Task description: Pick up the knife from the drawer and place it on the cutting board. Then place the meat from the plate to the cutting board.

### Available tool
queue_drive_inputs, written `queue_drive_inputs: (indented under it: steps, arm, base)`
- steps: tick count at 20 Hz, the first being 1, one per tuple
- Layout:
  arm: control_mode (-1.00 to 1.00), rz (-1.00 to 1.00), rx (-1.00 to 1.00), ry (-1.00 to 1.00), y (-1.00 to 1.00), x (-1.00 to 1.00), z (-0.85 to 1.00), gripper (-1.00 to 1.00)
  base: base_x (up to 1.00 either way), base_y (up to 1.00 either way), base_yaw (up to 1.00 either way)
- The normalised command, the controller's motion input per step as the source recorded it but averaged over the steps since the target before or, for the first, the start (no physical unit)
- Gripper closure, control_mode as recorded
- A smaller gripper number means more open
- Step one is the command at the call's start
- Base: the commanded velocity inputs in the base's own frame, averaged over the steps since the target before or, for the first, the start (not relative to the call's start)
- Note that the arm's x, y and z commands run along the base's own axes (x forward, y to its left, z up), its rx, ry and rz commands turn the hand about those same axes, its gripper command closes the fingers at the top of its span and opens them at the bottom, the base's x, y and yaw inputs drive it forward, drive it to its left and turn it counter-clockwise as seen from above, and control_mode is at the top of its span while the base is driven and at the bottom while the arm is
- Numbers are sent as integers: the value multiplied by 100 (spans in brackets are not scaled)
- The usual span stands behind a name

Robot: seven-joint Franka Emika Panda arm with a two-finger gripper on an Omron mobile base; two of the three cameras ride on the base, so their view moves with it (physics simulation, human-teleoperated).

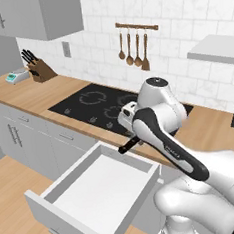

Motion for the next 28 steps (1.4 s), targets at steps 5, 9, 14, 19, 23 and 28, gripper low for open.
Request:
queue_drive_inputs:
  steps: [5,9,14,19,23,28]
  arm:
    - [-100,7,-9,0,-71,0,7,100]
    - [-100,6,-11,0,-67,0,1,100]
    - [-100,13,-11,0,-36,4,0,100]
    - [-100,13,-6,0,-44,0,0,100]
    - [-100,11,-4,-2,-2,-18,0,100]
    - [100,0,0,0,0,0,0,100]
  base:
    - [0,0,0]
    - [0,0,0]
    - [0,0,0]
    - [0,0,0]
    - [0,0,0]
    - [-99,-18,14]
